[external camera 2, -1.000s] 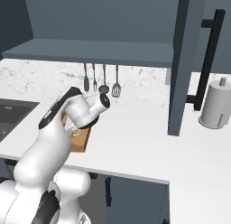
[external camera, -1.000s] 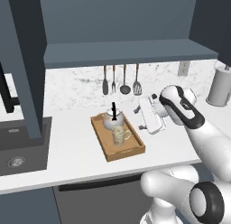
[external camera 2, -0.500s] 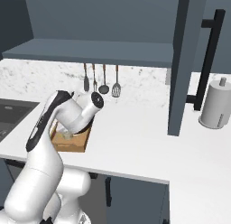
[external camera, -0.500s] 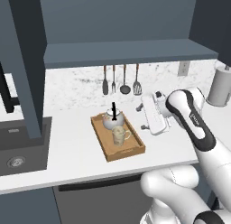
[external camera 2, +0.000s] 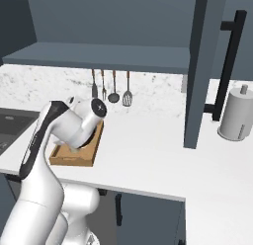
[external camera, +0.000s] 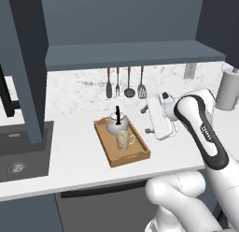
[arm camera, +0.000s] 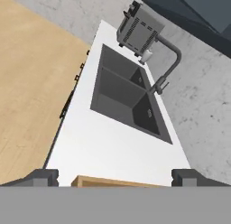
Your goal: Pick the kettle from the counter and place it on the tray. Then pick the mug from the cabinet and place it on the tray. Then close the cabinet doors.
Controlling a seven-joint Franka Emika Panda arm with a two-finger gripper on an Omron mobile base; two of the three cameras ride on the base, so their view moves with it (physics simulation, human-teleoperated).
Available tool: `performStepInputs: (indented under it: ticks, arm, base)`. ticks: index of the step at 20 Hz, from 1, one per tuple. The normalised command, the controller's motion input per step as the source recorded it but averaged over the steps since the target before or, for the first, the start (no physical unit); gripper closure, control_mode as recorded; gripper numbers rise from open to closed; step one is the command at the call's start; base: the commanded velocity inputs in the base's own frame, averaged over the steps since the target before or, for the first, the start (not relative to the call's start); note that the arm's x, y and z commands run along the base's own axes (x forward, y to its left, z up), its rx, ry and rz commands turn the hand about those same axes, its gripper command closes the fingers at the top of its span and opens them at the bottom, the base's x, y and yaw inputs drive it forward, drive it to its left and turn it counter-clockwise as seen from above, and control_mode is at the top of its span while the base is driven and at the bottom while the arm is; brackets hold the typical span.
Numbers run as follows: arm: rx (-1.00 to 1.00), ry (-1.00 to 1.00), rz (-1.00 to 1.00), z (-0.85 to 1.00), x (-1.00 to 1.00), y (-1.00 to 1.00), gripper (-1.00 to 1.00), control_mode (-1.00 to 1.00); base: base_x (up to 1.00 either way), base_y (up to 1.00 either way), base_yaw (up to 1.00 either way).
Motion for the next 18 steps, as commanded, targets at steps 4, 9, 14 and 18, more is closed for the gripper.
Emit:
performStepInputs:
  ticks: [4, 9, 14, 18]
  arm:
    - [0.0, 0.0, 0.0, 0.36, -0.27, 0.12, -1.0, -1.0]
    - [0.0, -0.02, 0.0, 0.31, -0.23, 0.11, -1.0, -1.0]
    - [0.0, -0.13, 0.06, 0.24, -0.3, 0.35, -1.0, -1.0]
    - [-0.05, -0.27, 0.13, 0.3, -0.3, 0.49, -1.0, -1.0]
  base:
    - [0.0, 0.0, 0.0]
    - [0.0, 0.0, 0.0]
    - [0.0, 0.0, 0.0]
    - [0.0, 0.0, 0.0]
